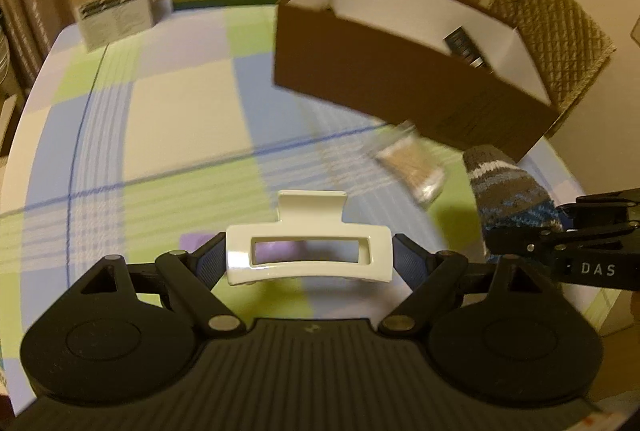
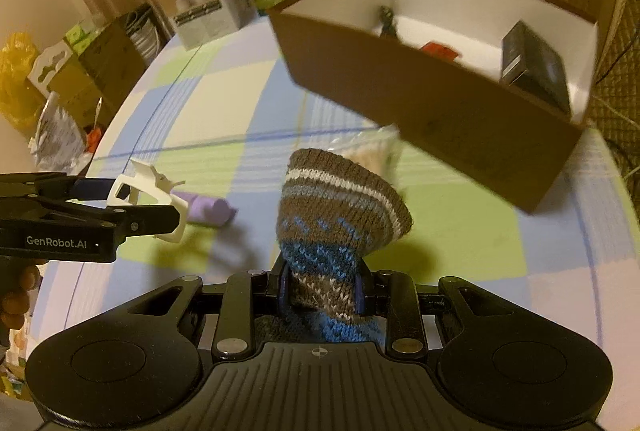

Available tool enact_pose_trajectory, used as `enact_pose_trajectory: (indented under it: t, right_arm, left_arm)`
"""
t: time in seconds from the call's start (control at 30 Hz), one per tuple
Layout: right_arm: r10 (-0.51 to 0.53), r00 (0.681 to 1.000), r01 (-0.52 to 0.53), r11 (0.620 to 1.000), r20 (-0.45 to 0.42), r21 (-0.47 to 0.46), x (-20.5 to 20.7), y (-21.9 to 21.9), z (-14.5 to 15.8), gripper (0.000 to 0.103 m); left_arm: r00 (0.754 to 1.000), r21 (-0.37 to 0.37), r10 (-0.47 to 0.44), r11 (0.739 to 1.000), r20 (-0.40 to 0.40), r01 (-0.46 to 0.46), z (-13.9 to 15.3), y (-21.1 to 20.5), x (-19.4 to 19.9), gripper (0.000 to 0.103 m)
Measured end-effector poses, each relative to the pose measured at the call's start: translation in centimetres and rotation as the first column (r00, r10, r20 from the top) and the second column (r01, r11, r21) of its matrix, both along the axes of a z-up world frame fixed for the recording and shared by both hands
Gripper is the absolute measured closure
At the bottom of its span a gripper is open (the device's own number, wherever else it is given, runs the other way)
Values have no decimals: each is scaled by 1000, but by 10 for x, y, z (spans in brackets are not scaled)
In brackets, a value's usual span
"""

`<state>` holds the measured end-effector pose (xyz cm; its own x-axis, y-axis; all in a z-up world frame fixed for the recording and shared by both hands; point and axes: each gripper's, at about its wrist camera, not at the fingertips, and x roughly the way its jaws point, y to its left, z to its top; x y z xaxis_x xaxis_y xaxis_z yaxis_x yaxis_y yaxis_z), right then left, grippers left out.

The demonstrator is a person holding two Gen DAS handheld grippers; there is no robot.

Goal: Organize objects
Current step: 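Carry the hair clip and sock over the brown box with both tools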

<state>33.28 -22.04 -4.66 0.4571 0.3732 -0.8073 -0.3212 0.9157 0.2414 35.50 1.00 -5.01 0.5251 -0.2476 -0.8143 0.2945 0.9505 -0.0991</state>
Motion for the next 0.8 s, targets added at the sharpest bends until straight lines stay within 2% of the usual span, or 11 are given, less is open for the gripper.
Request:
enact_pose_trajectory:
  t: [0.33, 0.63, 0.8]
  right_arm:
    - [-15, 994, 13, 1000, 112, 22, 43, -39, 40, 76]
    - [-19, 972, 12, 999, 235, 32, 108, -64, 76, 76]
    - [0, 959, -6, 1000, 282, 20, 142, -70, 88, 76]
  left_arm:
    - [991, -8, -65, 998, 113, 66, 34, -59, 45, 20]
    - [975, 12, -89, 996, 204, 89, 61, -99, 110, 20]
    - [969, 27, -101, 995, 223, 98, 68, -117, 144, 20]
